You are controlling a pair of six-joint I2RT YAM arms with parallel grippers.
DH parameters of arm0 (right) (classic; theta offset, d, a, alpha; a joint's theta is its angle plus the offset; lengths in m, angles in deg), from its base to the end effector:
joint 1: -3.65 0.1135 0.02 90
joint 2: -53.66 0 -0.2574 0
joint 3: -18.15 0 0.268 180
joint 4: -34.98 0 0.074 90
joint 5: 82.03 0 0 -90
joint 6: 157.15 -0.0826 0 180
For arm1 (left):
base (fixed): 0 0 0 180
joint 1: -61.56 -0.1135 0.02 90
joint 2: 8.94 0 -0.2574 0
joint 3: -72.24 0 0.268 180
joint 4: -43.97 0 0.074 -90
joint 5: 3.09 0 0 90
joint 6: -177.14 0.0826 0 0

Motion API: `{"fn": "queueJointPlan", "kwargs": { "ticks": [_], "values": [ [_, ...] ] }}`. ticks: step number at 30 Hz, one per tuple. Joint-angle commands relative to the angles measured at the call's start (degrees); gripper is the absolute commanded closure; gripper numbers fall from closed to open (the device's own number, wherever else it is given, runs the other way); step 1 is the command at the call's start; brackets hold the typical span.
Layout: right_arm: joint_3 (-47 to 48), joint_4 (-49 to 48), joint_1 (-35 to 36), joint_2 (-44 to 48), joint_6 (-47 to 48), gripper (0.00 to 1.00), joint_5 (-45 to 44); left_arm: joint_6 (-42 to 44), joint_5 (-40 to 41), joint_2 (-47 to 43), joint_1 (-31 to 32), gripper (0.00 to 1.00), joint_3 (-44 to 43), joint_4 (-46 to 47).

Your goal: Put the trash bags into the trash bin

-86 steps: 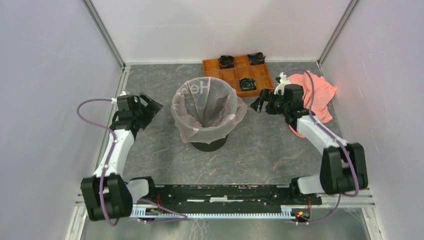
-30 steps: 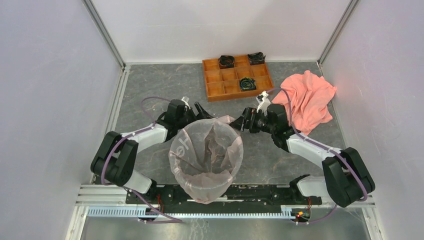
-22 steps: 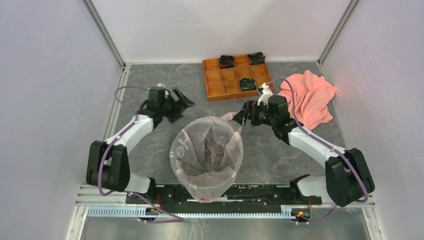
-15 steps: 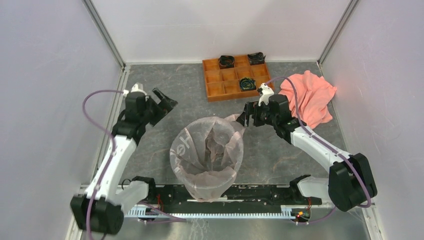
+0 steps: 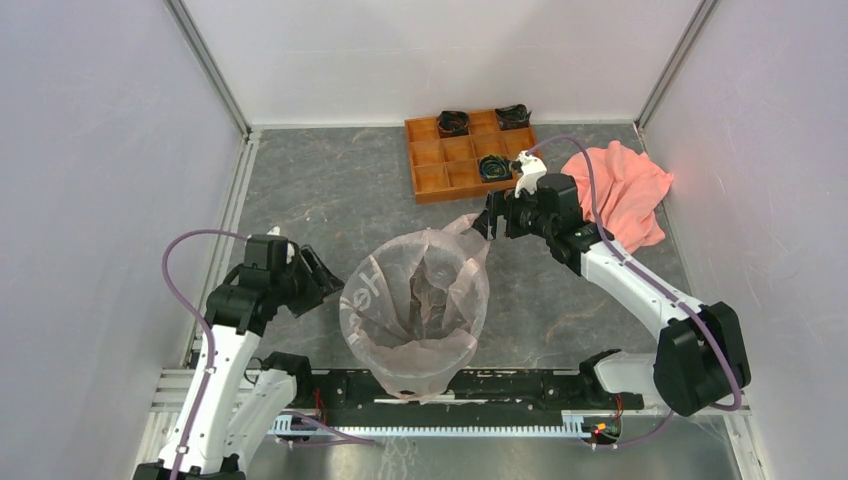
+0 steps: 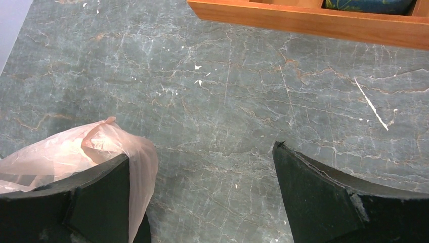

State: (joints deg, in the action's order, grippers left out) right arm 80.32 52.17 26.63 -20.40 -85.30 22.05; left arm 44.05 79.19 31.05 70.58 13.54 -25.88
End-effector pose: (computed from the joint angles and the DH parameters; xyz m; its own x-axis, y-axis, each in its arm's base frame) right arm 0.3109 0.1537 0.2309 -0.6041 0.0720 -0.7936 -0.4065 0.8288 0.3846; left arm 0.1705 -0.0383 0.2435 -0.7246 -0.5704 -0.3867 -0.3511 0.7885 -0.5050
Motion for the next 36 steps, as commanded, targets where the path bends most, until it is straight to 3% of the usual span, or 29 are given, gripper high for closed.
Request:
{"fn": "queueJointPlan", "kwargs": {
  "ticks": [1,4,13,18,22,25,29,32,36],
  "values": [
    [-1.24,-3.16,-0.31,0.55,-0.49,0.02,-0.11,8.97,-5.15,0.62,0.31,0.41,-0.05,-8.96],
    [-1.07,-3.02,-0.28,-0.19,-0.55,0.02,0.36,12.11,-17.1,1.72,3.92,0.51,3.26,-9.01],
    [-0.65,-3.82,-0.27,-2.38,-1.66,0.02,1.72,10.71,-34.0,-3.04,11.51,0.48,11.57,-2.86],
    [-0.62,-3.88,-0.26,-2.67,-1.95,0.02,1.44,3.75,-37.79,-2.91,12.54,0.41,13.78,8.99],
    [-0.64,-3.81,-0.21,-2.6,-2.37,0.02,1.33,-8.06,-37.36,-1.13,13.28,0.35,16.49,29.22],
    [0.29,-3.37,-0.24,-3.34,-1.71,0.02,1.44,-11.88,-32.64,3.07,13.63,0.36,17.65,39.01],
    [3.48,1.26,-0.3,-4.38,1.2,0.02,-0.47,-8.76,-21.6,8.14,13.74,0.37,13.09,36.91],
    [5.25,3.89,-0.29,-4.08,3.32,0.02,-2.88,-3.57,-7.64,8.59,13.73,0.31,5.95,26.82],
    [5.54,4.48,-0.3,-2.97,4.26,0.02,-3.39,2.62,13.22,6.06,13.61,0.13,-5.28,12.21]
  ]
}}
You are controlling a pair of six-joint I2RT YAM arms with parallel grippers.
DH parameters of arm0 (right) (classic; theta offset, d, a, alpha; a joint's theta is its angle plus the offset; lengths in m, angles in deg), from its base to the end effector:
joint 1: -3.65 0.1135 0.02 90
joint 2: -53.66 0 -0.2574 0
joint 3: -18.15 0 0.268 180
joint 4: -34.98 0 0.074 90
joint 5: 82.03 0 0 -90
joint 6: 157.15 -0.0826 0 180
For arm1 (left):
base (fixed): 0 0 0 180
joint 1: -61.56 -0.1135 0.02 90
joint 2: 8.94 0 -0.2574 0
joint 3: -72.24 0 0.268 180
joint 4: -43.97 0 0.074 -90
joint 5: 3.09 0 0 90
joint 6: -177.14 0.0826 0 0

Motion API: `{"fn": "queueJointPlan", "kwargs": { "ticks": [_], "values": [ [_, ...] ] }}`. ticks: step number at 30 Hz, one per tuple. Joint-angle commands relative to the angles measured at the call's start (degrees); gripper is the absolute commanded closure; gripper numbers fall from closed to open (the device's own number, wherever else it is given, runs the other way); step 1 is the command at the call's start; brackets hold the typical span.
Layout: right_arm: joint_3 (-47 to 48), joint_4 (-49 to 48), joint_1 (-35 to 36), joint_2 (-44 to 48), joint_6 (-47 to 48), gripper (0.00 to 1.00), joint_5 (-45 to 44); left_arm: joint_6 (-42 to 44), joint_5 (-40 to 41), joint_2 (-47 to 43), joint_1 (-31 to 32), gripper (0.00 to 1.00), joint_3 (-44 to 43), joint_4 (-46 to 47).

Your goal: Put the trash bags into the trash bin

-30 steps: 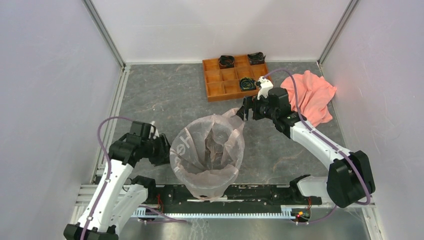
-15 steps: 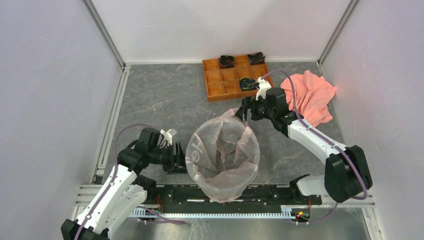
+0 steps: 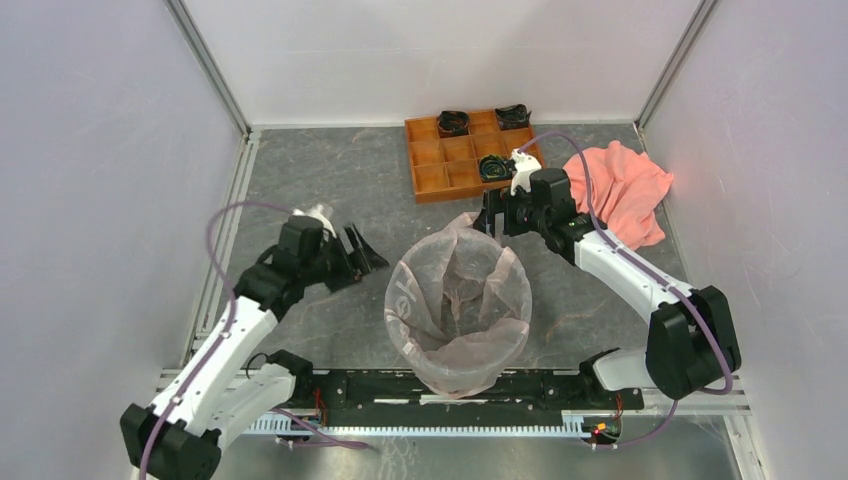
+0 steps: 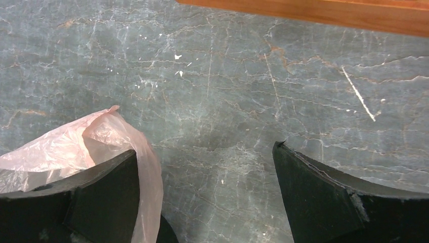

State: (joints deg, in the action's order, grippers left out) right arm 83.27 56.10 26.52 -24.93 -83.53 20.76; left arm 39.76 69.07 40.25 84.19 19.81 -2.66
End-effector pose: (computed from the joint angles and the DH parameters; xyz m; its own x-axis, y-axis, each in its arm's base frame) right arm 0.3218 0.1556 0.2156 -0.6561 0.0217 -0.7544 -0.3772 0.8563 0.3527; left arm 0.2028 -0.1120 0.2186 -0.8501 -0.4045 -0.3372 -0.0794 0.7315 -0.6773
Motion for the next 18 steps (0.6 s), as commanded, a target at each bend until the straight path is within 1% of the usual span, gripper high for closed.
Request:
{"fn": "queueJointPlan", "kwargs": {
  "ticks": [1,2,3,4,6,8,10,11,12,16,18],
  "values": [
    [2.34,0.35,-0.17,1.72,2.44,0.02,-2.0,7.99,26.81,-3.98,-0.01,0.1,-14.51,-13.68],
    [2.21,0.17,-0.17,1.75,2.42,0.02,-1.78,9.63,28.11,-4.9,0.04,0.06,-17.02,-14.88],
    [2.18,0.07,-0.16,1.73,2.24,0.02,-1.52,11.91,26.41,-5.78,0.04,0.03,-19.53,-14.64],
    [2.22,0.07,-0.18,1.56,2.24,0.02,-1.31,14.37,22.06,-6.57,0.04,0.01,-21.52,-13.01],
    [2.22,-0.15,-0.19,1.33,2.28,0.02,-0.79,19.07,6.9,-7.06,0.01,0.0,-24.65,-7.34],
    [2.13,-0.3,-0.15,1.33,2.3,0.02,-0.67,20.88,-7.66,-5.1,-0.01,0.0,-26.35,-5.37],
    [1.98,-0.28,-0.17,1.4,2.23,0.02,-0.62,22.4,-16.99,-1.79,0.43,0.01,-25.94,-5.54],
    [1.81,-0.41,-0.11,1.49,2.1,0.02,-0.53,23.46,-18.37,-0.71,1.1,0.03,-25.04,-6.2],
    [1.58,-0.67,-0.12,1.55,2.06,0.02,-0.26,24.71,-17.86,0.1,2.39,0.05,-24.3,-7.07],
    [0.84,-0.22,-0.13,1.84,2.23,0.02,-0.39,26.24,-12.65,0.29,8.97,0.07,-23.2,-6.41],
    [0.27,-0.19,-0.13,2.07,2.15,0.02,-0.53,26.02,-10.04,1.54,10.56,0.09,-23.71,-6.0]
  ]
}}
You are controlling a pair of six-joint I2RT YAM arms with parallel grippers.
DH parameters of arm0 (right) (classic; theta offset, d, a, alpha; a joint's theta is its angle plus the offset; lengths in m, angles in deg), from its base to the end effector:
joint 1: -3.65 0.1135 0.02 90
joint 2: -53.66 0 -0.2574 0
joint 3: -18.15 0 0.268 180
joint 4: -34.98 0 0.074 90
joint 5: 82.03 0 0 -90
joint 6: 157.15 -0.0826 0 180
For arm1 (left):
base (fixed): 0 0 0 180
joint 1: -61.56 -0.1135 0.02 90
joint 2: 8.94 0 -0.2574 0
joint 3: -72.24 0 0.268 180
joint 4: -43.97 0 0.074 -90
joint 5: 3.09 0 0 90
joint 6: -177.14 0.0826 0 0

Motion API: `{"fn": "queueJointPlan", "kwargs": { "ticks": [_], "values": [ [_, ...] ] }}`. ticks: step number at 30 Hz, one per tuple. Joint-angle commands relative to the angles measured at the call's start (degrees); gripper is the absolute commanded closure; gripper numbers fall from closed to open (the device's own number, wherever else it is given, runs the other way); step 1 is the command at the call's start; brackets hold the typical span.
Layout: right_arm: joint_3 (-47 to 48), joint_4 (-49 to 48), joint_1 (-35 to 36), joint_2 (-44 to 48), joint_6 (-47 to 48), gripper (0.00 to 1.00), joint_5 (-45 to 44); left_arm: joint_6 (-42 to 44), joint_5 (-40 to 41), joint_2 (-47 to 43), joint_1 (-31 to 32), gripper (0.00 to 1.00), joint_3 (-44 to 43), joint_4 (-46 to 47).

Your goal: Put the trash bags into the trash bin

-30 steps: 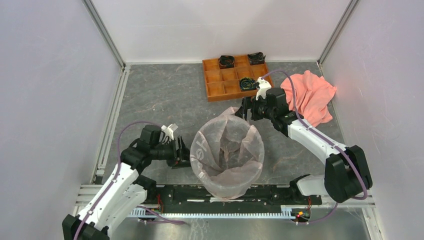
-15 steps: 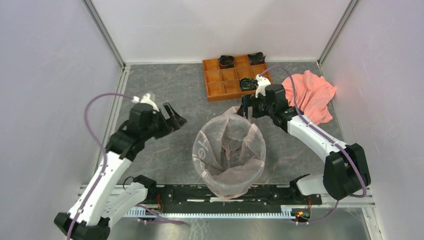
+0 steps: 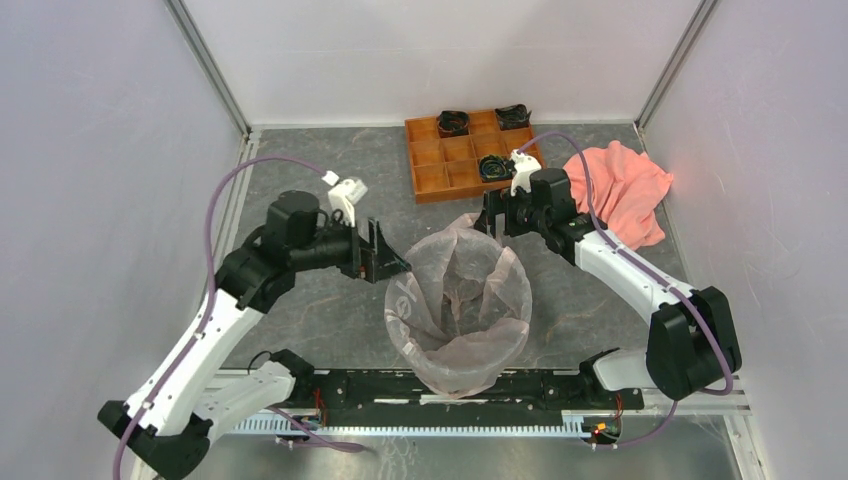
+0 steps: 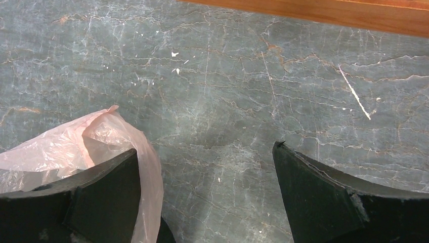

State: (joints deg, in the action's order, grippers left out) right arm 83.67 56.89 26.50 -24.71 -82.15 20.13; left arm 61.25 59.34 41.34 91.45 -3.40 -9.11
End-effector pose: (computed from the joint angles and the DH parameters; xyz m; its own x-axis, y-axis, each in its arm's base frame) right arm 0.3218 0.1545 0.2178 -0.6470 0.0019 -0.7625 -0.3847 0.8625 0.3286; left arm 0.1786 -0.1468 0.3578 -0.7108 -0.0379 -0.7024 0.5409 0.6089 -0.5802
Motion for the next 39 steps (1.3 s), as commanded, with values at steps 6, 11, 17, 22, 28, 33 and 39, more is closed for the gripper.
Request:
{"fn": "queueJointPlan", "kwargs": {
  "ticks": [6,11,17,22,28,33,39],
  "values": [
    [-0.83,-0.94,-0.16,2.34,0.55,0.02,0.11,5.65,16.46,6.8,13.57,0.26,-3.31,-2.41],
    [-0.67,-0.17,-0.13,2.75,0.88,0.02,-0.04,5.16,29.57,8.69,13.92,0.48,-6.18,-5.19],
    [1.39,2.56,-0.1,2.54,2.73,0.02,0.34,6.41,28.69,9.51,13.97,0.68,-8.85,-5.33],
    [5.65,9.19,-0.09,2.9,6.18,0.02,0.08,7.61,30.95,11.01,13.97,0.78,-10.04,-6.19],
    [8.81,13.98,-0.13,6.29,7.86,0.02,4.34,9.75,35.18,12.4,13.88,0.88,-10.17,-6.0],
    [9.5,13.89,-0.12,9.14,6.72,0.02,7.0,13.28,37.21,12.36,13.88,0.94,-10.25,-4.92],
    [12.04,14.02,-0.3,13.32,5.82,0.02,-3.18,17.33,36.97,8.88,13.92,0.98,-9.03,-0.92]
  ]
}}
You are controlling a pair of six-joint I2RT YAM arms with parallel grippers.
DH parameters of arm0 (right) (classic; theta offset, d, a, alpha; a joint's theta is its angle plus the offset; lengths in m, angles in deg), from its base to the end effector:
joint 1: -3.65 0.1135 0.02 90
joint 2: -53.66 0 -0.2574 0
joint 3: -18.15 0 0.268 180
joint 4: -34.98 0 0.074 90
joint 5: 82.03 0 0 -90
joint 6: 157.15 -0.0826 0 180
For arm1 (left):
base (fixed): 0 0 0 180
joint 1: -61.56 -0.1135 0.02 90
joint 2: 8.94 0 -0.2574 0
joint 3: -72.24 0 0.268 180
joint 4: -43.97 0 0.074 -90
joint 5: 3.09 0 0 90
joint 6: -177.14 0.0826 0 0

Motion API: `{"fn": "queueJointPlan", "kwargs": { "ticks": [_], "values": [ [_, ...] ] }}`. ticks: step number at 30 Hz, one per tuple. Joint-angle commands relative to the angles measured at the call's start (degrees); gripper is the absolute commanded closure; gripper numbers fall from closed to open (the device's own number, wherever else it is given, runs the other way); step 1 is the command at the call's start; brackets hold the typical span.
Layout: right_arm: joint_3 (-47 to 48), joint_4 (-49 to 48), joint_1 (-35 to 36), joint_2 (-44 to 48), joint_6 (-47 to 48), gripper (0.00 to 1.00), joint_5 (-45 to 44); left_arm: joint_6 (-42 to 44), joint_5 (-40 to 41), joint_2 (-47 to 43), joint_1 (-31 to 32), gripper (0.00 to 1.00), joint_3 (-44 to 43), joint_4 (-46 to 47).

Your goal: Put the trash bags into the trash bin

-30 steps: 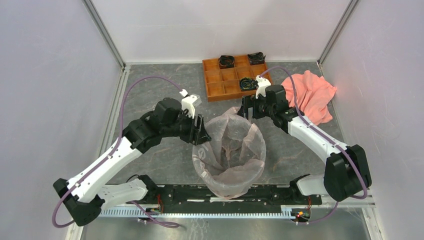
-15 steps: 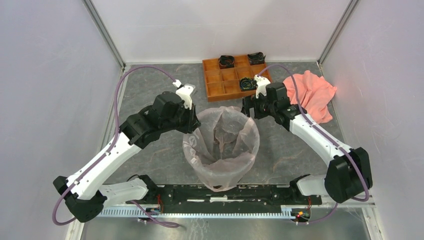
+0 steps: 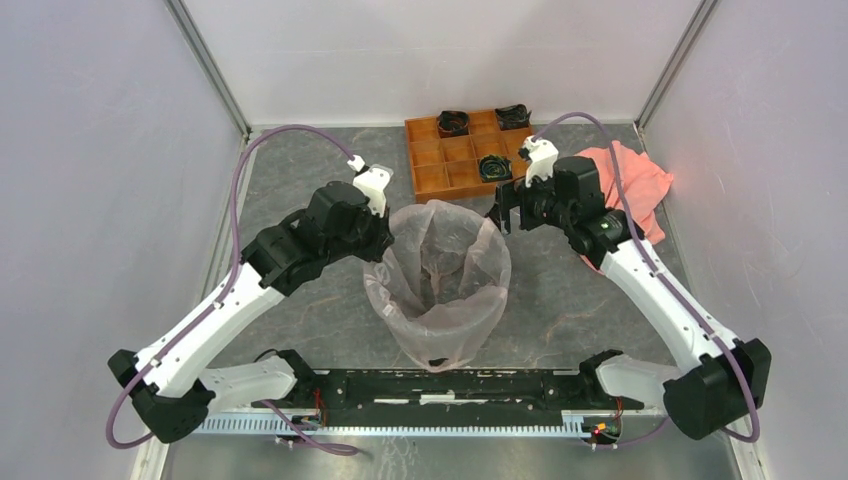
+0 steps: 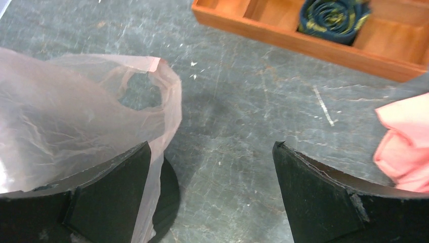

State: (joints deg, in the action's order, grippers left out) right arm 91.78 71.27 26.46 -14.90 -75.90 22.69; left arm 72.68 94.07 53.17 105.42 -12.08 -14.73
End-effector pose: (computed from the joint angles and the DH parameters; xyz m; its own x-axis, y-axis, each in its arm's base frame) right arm 0.2910 0.1451 0.2970 -0.5597 -0.0758 -0.8252 -0.4959 0.8285 0.2603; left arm 0.2040 -0.1818 0.3496 -0.5688 0.2030 -0.7970 0.4887 0.8629 -0.1290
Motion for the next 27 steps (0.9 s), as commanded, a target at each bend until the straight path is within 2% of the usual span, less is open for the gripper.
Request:
{"fn": "queueJointPlan", "kwargs": {
  "ticks": [1,8,15,17,19,21,23,25,27],
  "values": [
    [4.22,-0.8,-0.22,4.48,-0.64,0.02,-7.06,6.03,3.08,-3.75,-0.08,0.98,-0.37,5.34],
    [2.58,-5.15,-0.22,14.36,-0.64,0.02,-17.78,4.87,7.32,-6.73,-0.09,0.98,1.89,11.78],
    [1.43,-3.32,-0.26,20.51,0.91,0.02,-20.37,-2.79,5.18,-6.53,-0.09,0.98,7.48,15.32],
    [1.32,-2.28,-0.22,21.44,1.23,0.02,-20.77,-4.08,5.54,-7.27,-0.08,0.93,8.68,15.56],
    [1.61,-1.29,-0.22,22.18,1.7,0.02,-20.87,-4.79,6.31,-7.95,-0.09,0.76,8.8,13.56],
    [2.04,-0.41,-0.22,22.88,2.25,0.02,-20.83,-5.32,7.92,-8.7,-0.09,0.47,7.82,10.82],
    [3.07,0.89,-0.23,23.56,3.0,0.02,-20.81,-6.05,10.35,-9.9,-0.09,0.24,5.64,7.51],
    [4.96,2.62,-0.22,24.46,4.46,0.02,-19.75,-6.68,12.75,-11.46,-0.09,0.1,2.41,4.56],
    [8.05,5.42,-0.24,25.32,6.52,0.02,-17.62,-6.8,14.16,-13.27,-0.09,0.03,-2.28,2.75]
  ]
}}
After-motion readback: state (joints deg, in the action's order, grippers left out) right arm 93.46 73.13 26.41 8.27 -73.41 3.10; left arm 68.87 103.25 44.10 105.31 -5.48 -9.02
